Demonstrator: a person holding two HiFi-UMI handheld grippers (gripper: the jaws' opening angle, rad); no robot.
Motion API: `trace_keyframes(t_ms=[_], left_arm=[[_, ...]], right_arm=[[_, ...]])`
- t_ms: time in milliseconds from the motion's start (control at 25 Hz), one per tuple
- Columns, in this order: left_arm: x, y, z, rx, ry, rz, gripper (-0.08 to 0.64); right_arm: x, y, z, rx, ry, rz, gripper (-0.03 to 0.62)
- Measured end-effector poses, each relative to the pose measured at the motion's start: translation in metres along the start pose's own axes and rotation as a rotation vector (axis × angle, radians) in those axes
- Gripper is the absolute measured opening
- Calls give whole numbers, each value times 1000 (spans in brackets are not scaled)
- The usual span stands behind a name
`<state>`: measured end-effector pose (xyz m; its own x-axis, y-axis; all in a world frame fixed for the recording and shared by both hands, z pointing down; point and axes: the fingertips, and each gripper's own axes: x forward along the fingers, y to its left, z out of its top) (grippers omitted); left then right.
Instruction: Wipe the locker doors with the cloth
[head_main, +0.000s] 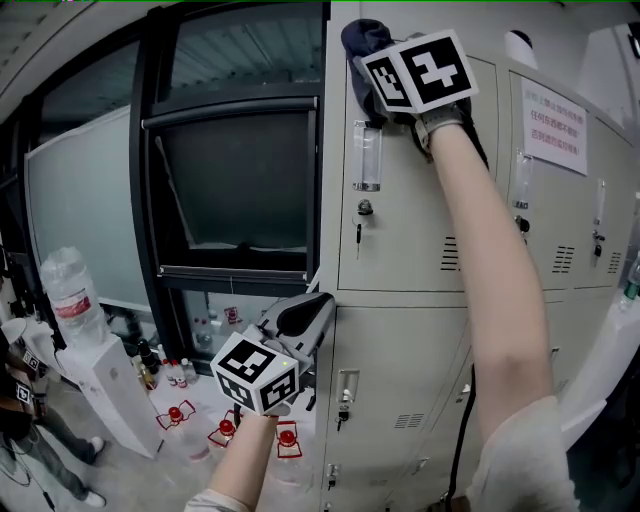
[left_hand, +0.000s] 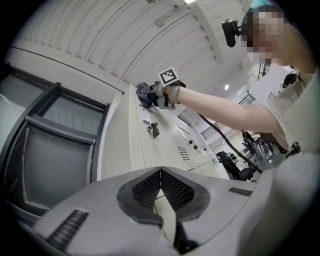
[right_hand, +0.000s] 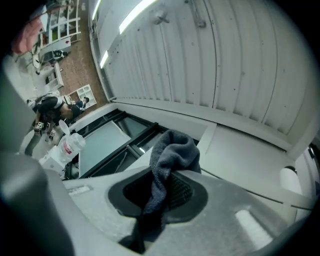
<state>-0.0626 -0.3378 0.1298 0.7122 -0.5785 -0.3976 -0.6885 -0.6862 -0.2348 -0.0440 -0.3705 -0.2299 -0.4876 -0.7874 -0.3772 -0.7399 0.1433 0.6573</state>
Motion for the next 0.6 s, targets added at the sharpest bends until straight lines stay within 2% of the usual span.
trace_keyframes(t_ms=[400,600], left_arm=[[5,-16,-5,-26,1,-28,-2],[13,-29,-7,-40,-2,-57,-2]], right_arm=[[-45,-86,-40,103,26,-120,57],[-71,-127,-65,115,53,-188,57]])
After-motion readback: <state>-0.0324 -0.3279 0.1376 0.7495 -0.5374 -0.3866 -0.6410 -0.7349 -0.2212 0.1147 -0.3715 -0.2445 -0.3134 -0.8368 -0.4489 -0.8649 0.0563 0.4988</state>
